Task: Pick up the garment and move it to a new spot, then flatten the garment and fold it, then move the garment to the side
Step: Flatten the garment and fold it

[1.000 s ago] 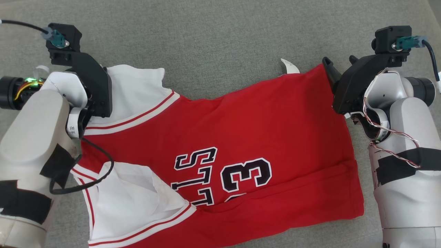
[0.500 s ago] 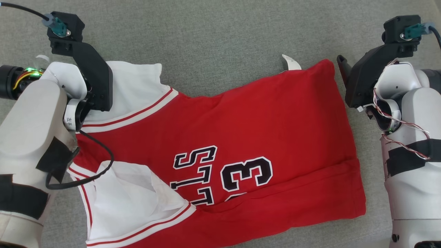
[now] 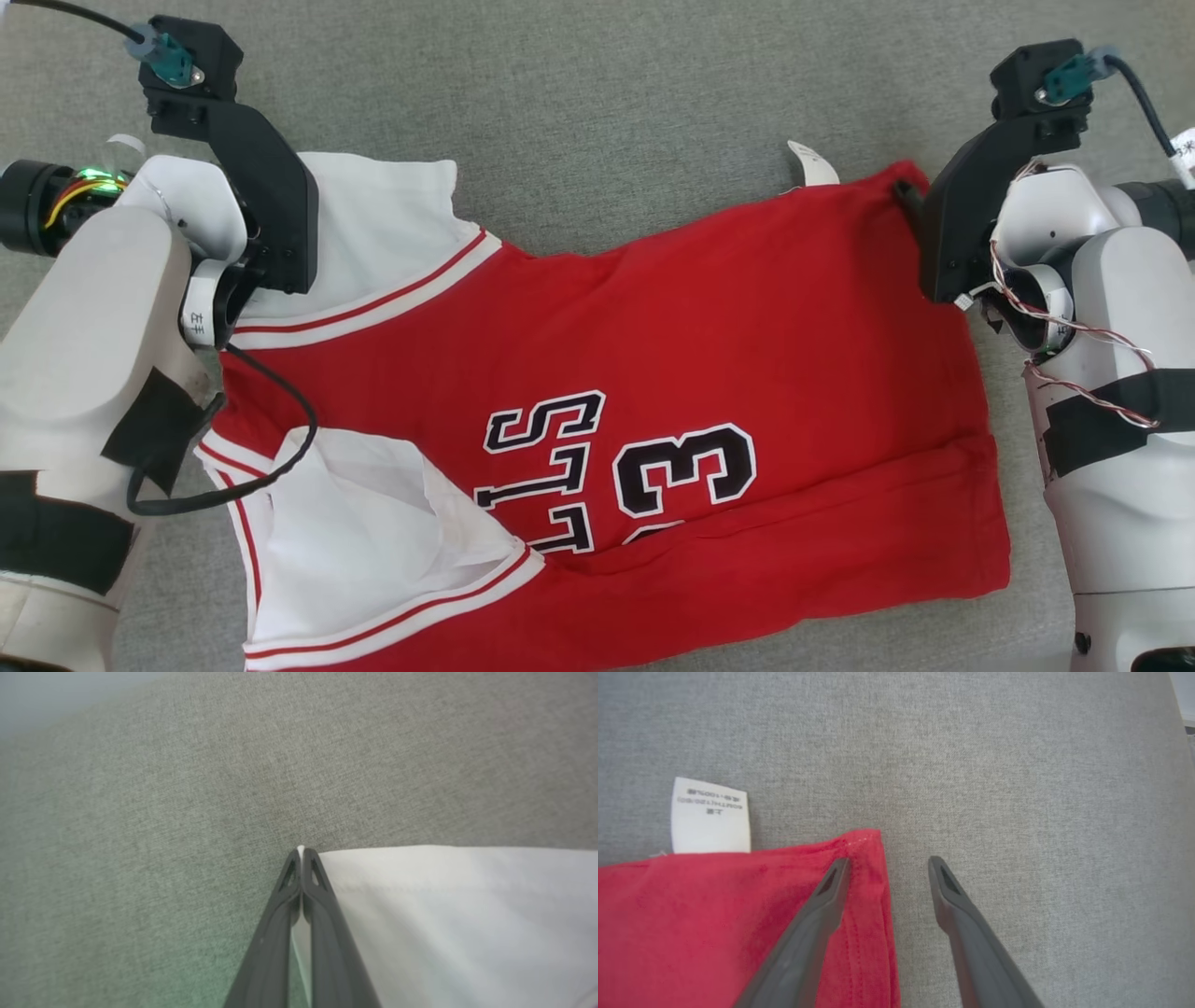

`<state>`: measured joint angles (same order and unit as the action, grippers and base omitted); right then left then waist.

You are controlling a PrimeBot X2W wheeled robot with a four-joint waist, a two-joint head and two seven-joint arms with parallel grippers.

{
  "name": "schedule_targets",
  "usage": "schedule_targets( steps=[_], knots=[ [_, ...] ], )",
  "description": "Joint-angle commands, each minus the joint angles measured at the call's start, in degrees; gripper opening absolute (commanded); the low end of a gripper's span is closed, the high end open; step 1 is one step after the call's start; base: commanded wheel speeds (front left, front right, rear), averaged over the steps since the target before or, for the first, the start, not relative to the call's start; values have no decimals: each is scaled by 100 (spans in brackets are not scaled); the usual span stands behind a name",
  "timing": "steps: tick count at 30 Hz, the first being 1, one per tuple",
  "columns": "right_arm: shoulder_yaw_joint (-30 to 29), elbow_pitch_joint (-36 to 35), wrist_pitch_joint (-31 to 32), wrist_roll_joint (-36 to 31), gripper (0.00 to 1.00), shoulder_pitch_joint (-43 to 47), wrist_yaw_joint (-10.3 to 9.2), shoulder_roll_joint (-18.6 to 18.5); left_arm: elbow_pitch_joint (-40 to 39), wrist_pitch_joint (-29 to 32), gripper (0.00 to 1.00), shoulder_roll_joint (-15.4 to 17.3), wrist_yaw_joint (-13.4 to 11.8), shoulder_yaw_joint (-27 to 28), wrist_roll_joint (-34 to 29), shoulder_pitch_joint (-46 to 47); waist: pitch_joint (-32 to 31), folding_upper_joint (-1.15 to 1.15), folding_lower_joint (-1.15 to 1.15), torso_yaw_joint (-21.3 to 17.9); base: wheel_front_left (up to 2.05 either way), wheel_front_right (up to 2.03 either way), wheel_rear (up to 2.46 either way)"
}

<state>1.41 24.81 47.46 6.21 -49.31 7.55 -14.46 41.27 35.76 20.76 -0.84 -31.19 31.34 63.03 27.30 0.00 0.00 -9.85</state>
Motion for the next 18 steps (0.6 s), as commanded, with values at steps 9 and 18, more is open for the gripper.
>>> schedule_targets(
  steps=[9, 18],
  knots=[
    [442, 196, 250, 165, 59, -212, -14, -170, -53, 105, 0, 82, -30, -82, 23, -84, 53, 0, 0, 109, 0, 0, 0],
    [586, 554, 302, 231, 0, -328, -14, -207, -177, 31, 0, 73, -30, -72, 102, -64, 134, 0, 0, 191, 0, 0, 0]
  ],
)
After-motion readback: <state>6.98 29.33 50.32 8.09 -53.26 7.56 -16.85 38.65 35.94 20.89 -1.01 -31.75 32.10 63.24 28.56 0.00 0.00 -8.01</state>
